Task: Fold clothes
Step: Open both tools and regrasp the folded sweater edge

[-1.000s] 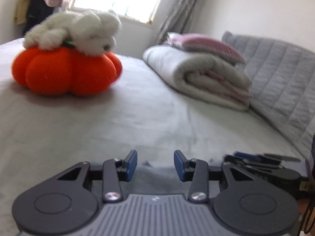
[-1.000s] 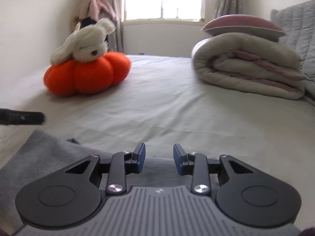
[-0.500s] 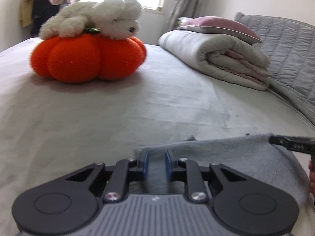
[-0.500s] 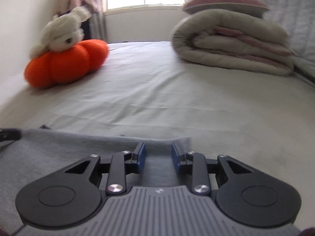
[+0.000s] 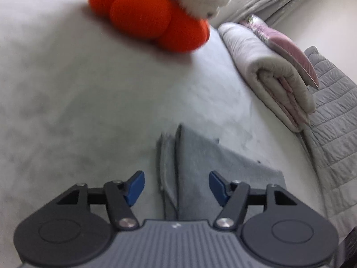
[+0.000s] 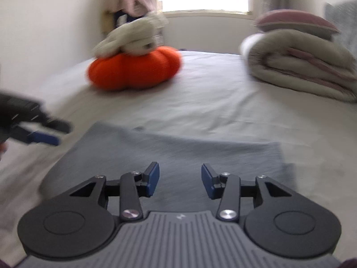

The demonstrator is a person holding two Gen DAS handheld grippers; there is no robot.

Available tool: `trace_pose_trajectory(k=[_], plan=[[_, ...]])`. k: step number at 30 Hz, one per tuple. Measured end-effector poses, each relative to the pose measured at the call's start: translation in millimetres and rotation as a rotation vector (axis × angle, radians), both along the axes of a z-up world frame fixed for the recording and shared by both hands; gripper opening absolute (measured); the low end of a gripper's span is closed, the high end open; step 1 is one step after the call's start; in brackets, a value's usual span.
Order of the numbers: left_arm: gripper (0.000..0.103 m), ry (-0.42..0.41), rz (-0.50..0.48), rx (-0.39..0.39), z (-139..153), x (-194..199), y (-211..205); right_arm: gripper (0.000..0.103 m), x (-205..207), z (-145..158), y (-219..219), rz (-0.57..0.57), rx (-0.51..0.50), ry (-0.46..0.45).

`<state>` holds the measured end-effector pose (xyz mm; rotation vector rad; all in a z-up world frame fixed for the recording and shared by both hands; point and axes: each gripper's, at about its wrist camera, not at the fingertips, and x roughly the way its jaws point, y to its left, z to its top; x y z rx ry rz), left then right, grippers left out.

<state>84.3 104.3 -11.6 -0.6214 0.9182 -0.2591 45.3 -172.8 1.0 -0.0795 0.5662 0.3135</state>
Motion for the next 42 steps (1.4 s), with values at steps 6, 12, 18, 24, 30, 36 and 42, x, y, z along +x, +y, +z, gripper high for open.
trace_pose_trajectory(k=[6,12,18,24,30,36,42], plan=[[0.074,0.039,-0.025,-0.125,-17.6,1.0,5.8,0.055,-24.9,-9.7,47.6,0.124,-0.080,0.003],[0.075,0.069,-0.026,-0.205,-23.4,-1.3,6.9,0.062,-45.2,-19.8,81.2,0.249,-0.146,0.012],[0.075,0.086,-0.027,-0.240,-25.0,-1.9,7.7,0.063,-52.7,-36.7,125.8,0.308,-0.369,-0.080],[0.075,0.133,-0.048,-0.348,-34.1,-1.0,5.3,0.028,-47.4,-32.0,141.8,0.286,-0.357,-0.150],[0.074,0.131,-0.064,-0.468,-42.4,-10.1,-6.4,0.018,-34.7,0.3,112.6,0.235,-0.114,-0.113],[0.051,0.077,-0.021,-0.419,-43.0,-21.1,-19.5,0.023,-26.1,12.6,86.6,0.313,0.079,0.029],[0.034,-0.028,-0.010,-0.163,-24.0,-39.6,-42.7,0.030,-4.2,17.7,49.8,0.131,0.090,-0.002]])
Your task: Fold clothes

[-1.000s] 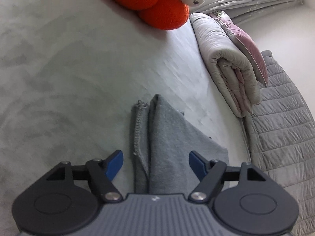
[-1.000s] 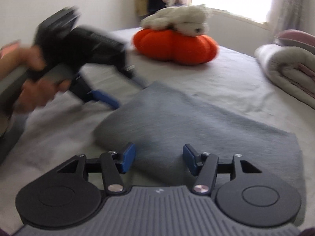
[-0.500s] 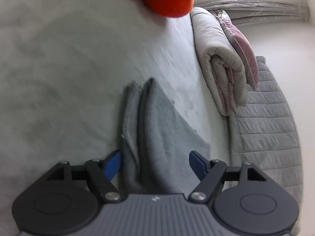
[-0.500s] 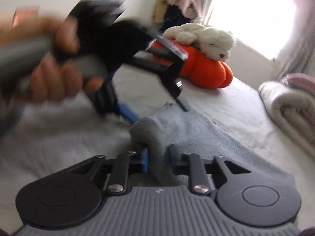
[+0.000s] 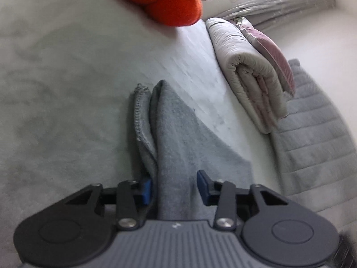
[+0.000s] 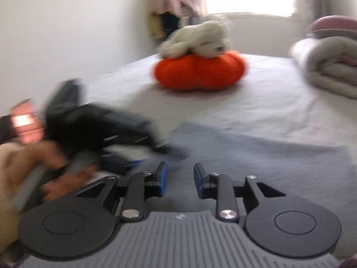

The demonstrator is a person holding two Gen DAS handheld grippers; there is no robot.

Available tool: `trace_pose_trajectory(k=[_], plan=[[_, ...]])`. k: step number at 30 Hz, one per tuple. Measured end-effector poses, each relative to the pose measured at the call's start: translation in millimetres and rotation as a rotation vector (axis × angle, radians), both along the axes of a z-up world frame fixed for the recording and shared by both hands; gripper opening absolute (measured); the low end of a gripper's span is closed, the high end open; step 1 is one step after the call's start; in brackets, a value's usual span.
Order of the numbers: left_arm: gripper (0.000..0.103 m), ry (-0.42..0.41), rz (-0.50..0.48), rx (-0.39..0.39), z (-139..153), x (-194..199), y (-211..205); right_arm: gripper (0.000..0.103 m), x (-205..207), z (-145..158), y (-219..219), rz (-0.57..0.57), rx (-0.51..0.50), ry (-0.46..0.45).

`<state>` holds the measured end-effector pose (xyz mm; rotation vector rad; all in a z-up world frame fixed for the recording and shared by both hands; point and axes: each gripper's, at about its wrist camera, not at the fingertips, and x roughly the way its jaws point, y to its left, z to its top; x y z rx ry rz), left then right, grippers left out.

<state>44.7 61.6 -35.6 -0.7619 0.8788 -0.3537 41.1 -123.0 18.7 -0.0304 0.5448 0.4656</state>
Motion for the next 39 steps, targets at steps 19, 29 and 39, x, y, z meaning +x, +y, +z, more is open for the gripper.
trace_pose_trajectory(k=[19,29,39], plan=[[0.020,-0.353,-0.002,0.217,36.3,-26.0,-27.3,0.009,112.5,-49.9,-28.5,-0.309,-0.103,0.112],[0.020,-0.410,-0.049,0.235,70.0,-16.7,-47.6,0.018,79.1,-25.7,-62.6,-0.234,0.038,0.228],[0.020,-0.437,-0.175,0.240,86.4,-10.1,-108.4,0.023,25.0,-30.7,-80.7,-0.079,0.178,0.394]])
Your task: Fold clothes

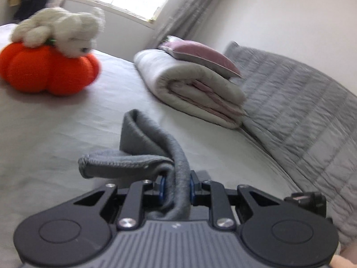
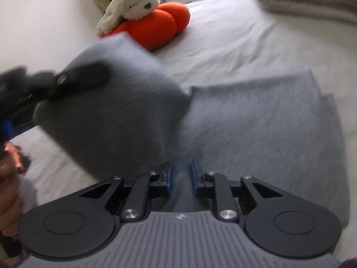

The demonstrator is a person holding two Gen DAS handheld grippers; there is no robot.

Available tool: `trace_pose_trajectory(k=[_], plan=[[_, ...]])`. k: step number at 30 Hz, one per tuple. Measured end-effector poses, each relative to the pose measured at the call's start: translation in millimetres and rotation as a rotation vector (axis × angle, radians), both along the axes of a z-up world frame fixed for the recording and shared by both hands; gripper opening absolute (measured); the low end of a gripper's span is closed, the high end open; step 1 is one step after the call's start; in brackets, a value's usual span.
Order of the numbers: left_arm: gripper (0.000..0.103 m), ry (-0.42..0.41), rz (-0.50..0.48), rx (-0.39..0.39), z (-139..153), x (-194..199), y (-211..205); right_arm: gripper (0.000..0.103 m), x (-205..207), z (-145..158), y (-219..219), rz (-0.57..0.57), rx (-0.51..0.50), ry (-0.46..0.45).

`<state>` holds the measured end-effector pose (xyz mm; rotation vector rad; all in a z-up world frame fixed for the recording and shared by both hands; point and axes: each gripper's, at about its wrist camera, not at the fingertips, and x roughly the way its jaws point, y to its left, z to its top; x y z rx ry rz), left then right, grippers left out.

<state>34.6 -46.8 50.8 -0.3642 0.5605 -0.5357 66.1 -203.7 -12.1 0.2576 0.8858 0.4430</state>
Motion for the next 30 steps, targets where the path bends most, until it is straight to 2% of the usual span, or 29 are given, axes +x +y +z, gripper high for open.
trace_pose_trajectory(k=[4,5,7,8,9,12,15,18,24,27,30], plan=[[0.020,0.019,-0.092,0.001,-2.0,10.0,-31.3,0.024,-4.3,6.3,-32.0,-0.063,0.102,0.040],[0.020,0.026,-0.113,-0.002,-3.6,12.5,-37.9,0.027,-5.0,8.8,-44.4,-0.097,0.122,0.039],[0.017,0.042,-0.156,-0.011,-8.8,15.4,-51.8,0.042,-6.4,11.5,-69.9,-0.168,0.158,0.029],[0.011,0.051,-0.178,-0.019,-12.1,17.7,-57.4,0.043,-6.7,12.2,-83.0,-0.201,0.178,0.022],[0.009,0.065,-0.202,-0.031,-16.3,20.5,-62.9,0.044,-7.0,12.9,-96.2,-0.234,0.199,0.015],[0.008,0.111,-0.254,-0.047,-28.7,24.2,-77.0,0.046,-5.3,8.9,-126.4,-0.300,0.297,0.030],[0.009,0.138,-0.278,-0.036,-37.2,21.9,-80.9,0.053,-3.4,-2.3,-144.8,-0.338,0.437,0.062],[0.010,0.129,-0.285,-0.024,-37.3,16.4,-72.9,0.054,-1.7,-9.4,-151.9,-0.350,0.517,0.094],[0.017,0.095,-0.252,-0.036,-21.7,6.4,-41.3,0.060,2.7,-10.6,-148.2,-0.344,0.560,0.119],[0.021,0.084,-0.204,-0.022,-18.8,5.9,-23.1,0.060,6.4,-9.1,-142.7,-0.341,0.542,0.126],[0.024,0.109,-0.147,-0.036,-25.2,10.8,-1.9,0.060,10.8,-5.4,-134.9,-0.348,0.495,0.127]])
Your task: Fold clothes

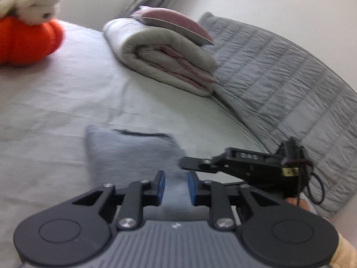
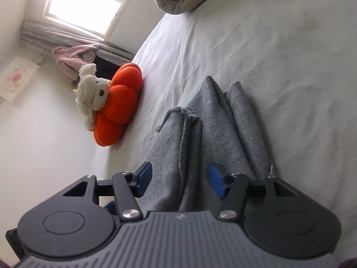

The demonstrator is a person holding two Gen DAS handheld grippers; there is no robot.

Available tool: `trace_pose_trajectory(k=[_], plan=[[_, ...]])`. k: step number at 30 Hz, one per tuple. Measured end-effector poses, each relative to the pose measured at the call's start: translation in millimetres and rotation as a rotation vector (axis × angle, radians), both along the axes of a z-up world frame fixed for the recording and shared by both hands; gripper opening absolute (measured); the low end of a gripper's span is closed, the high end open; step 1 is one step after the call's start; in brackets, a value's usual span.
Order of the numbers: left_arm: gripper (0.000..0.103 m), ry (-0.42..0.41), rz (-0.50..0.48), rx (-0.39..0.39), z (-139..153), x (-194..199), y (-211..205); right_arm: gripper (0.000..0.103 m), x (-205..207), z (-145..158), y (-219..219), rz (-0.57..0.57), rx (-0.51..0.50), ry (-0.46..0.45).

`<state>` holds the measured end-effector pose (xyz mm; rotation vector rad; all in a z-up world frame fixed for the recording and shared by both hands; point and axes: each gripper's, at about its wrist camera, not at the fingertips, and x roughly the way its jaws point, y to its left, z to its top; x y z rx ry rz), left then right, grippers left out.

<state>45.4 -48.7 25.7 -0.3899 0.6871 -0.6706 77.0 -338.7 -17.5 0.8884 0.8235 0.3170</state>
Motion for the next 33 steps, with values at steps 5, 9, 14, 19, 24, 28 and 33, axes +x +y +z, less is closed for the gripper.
trace_pose_trajectory(k=[5,9,14,19,24,28,33], plan=[[0.024,0.035,0.088,-0.025,-18.8,9.3,24.1,0.060,3.2,7.6,16.5,-0.009,-0.105,-0.004],[0.024,0.066,0.113,-0.029,-31.0,14.2,29.3,0.032,9.1,14.2,32.4,-0.001,-0.201,-0.030],[0.029,0.098,0.119,-0.040,-39.7,17.2,31.0,0.018,13.5,28.9,41.8,0.011,-0.239,-0.101],[0.031,0.117,0.089,-0.054,-44.4,16.4,24.7,0.016,13.2,45.4,28.8,0.014,-0.232,-0.183],[0.035,0.115,0.038,-0.034,-46.0,12.4,8.1,0.016,15.0,42.3,2.8,-0.015,-0.212,-0.194],[0.036,0.117,0.003,-0.011,-49.6,9.0,-2.8,0.014,15.8,23.6,-18.6,-0.059,-0.198,-0.139],[0.041,0.119,-0.007,0.004,-51.9,8.9,-4.9,0.016,14.5,-0.5,-38.5,-0.091,-0.139,-0.082]])
